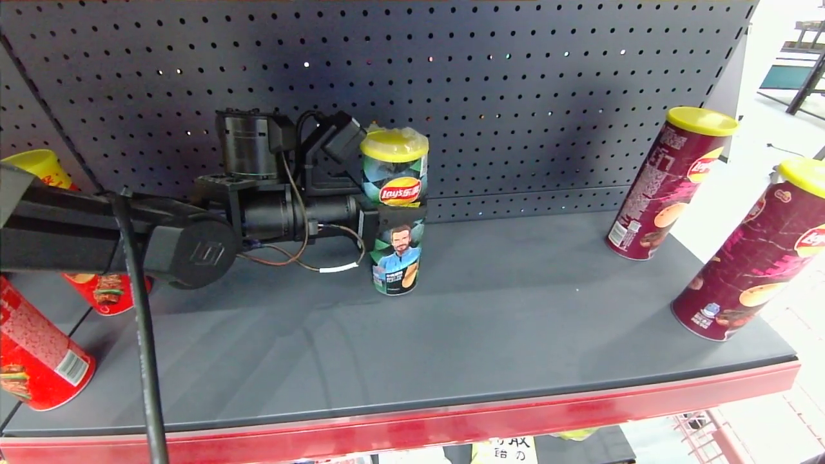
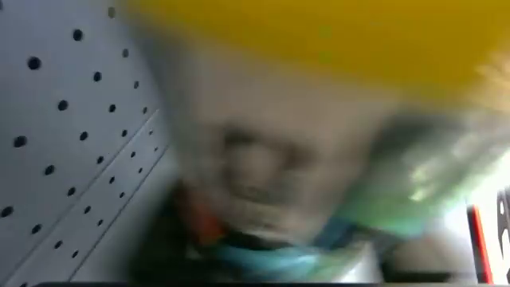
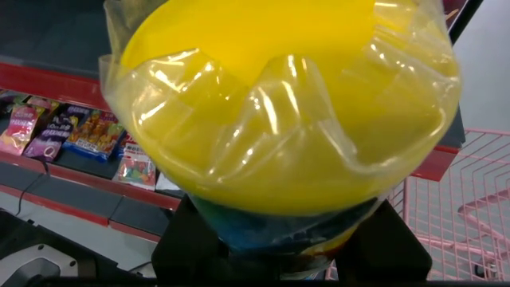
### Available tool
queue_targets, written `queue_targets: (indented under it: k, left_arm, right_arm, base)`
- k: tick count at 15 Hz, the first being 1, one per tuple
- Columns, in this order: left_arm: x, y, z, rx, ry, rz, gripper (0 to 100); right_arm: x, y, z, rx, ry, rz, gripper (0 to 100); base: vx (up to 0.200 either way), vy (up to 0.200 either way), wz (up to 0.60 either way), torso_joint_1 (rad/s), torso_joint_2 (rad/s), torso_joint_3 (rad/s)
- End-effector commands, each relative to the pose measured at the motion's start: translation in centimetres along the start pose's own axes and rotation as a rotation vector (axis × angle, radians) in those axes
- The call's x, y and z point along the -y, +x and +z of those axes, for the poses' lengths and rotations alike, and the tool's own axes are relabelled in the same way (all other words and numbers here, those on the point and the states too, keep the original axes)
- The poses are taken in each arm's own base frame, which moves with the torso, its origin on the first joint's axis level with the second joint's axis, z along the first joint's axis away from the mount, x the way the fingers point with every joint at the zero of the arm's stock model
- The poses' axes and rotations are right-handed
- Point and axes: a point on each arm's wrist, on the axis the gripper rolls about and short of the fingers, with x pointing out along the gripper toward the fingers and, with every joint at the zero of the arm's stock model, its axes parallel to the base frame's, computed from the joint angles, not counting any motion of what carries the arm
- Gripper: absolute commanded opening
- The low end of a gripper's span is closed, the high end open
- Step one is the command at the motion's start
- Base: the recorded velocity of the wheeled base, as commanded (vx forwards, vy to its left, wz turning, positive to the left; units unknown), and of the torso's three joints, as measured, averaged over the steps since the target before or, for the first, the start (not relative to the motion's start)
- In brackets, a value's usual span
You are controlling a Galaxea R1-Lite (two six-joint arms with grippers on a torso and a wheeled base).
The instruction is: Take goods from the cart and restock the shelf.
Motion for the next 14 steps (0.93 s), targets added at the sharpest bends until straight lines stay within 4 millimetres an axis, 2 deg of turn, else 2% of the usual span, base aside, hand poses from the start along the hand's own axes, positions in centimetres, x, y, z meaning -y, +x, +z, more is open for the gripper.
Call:
queue_targets:
  k: [1, 4, 10, 14]
  left_arm:
    - [0.2, -0.2, 0.0, -0.001, -0.001, -0.003, 0]
    - [1.7, -2.1, 0.0, -0.011, -0.013, -0.023, 0]
    - [6.8, -8.0, -0.8, -0.031, -0.042, -0.09, 0]
    - [8.8, -10.2, -1.9, -0.046, -0.057, -0.108, 0]
  right_arm:
    - [0.0, 0.0, 0.0, -0.002, 0.0, 0.001, 0]
    - [0.0, 0.1, 0.0, -0.004, 0.008, 0.001, 0]
    - [0.0, 0.1, 0.1, -0.004, 0.008, 0.004, 0]
    - [0.0, 0.1, 0.1, -0.005, 0.008, 0.006, 0]
  base:
    - [0.0, 0.0, 0.0, 0.0, 0.0, 0.0]
    - [0.0, 0.0, 0.0, 0.0, 0.0, 0.0]
    - [0.0, 0.0, 0.0, 0.0, 0.0, 0.0]
    - [0.0, 0.0, 0.0, 0.0, 0.0, 0.0]
